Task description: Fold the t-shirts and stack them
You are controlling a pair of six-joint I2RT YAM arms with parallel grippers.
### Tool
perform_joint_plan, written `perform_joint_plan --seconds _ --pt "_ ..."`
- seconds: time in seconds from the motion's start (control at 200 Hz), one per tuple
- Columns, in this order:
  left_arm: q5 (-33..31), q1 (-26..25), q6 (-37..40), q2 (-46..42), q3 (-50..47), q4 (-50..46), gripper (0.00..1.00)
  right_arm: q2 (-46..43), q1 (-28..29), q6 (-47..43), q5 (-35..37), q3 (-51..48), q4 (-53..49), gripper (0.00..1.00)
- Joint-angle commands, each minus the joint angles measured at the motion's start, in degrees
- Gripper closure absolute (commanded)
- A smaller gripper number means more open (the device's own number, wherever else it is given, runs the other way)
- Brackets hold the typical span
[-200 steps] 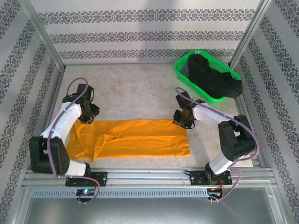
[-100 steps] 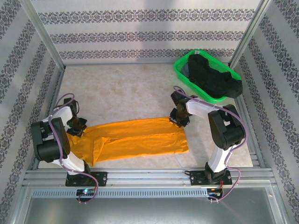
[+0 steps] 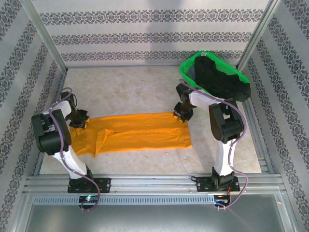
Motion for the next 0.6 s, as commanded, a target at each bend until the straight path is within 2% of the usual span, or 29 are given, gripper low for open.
perform_joint_plan --seconds 0.0,0.13,0.275,0.415,0.49,0.595 --pt "3.0 -0.3 0.0 8.3 4.6 8.8 0.72 7.5 -2.9 -1.8 2.6 6.2 -0.7 0.75" --pt "7.3 -0.5 2.4 13.8 13.9 10.1 0.60 14.6 -4.3 -5.0 1.6 19.9 -3.1 0.75" --pt "5.4 -0.5 6.3 12.4 19.3 8.2 0.53 18.1 -4.5 -11.1 -2.4 31.3 -4.3 0.67" --pt "3.1 -2.2 12.1 2.5 14.1 8.6 0.50 10.9 -3.2 -16.9 -3.4 28.9 0.2 0.55" --pt "4.4 -3.7 15.6 -2.1 10.1 8.7 0.50 5.8 -2.5 -18.3 -5.1 24.9 3.2 0.53" --pt "8.0 -5.5 18.7 -3.5 6.0 8.4 0.50 0.3 -1.0 -19.2 -8.2 19.7 5.8 0.53"
